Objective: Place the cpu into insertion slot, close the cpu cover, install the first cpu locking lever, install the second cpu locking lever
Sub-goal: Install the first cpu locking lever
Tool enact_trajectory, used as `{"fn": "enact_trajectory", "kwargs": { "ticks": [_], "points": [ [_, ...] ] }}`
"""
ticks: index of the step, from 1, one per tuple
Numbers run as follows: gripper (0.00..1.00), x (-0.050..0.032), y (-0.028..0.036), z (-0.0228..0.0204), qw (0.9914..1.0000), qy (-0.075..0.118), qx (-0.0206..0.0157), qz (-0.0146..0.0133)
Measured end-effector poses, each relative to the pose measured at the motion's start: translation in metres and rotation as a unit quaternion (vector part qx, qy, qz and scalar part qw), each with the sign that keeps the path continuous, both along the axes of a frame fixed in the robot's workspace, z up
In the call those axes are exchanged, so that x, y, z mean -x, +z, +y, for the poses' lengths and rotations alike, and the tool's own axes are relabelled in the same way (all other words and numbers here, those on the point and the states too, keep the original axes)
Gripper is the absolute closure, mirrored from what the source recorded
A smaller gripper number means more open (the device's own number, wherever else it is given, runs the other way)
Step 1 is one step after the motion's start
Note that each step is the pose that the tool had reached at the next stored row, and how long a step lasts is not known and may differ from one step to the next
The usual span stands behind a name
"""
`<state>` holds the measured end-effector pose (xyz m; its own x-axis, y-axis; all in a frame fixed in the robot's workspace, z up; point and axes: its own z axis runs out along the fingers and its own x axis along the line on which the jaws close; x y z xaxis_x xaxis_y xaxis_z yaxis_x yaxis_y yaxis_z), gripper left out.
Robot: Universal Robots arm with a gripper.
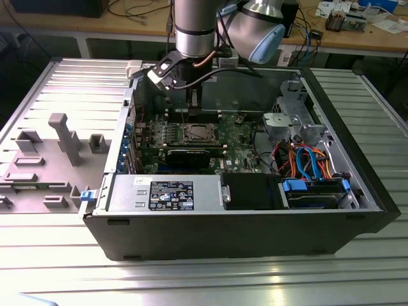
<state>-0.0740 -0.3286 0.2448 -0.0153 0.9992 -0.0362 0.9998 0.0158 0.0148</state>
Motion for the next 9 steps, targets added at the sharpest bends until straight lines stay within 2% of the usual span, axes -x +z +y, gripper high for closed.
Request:
{"fn": "enact_trajectory", "kwargs": {
  "ticks": [9],
  "points": [
    [0.89, 0.0037, 0.0000, 0.0000, 1.00000, 0.000, 0.0000, 0.0000]
  ]
}}
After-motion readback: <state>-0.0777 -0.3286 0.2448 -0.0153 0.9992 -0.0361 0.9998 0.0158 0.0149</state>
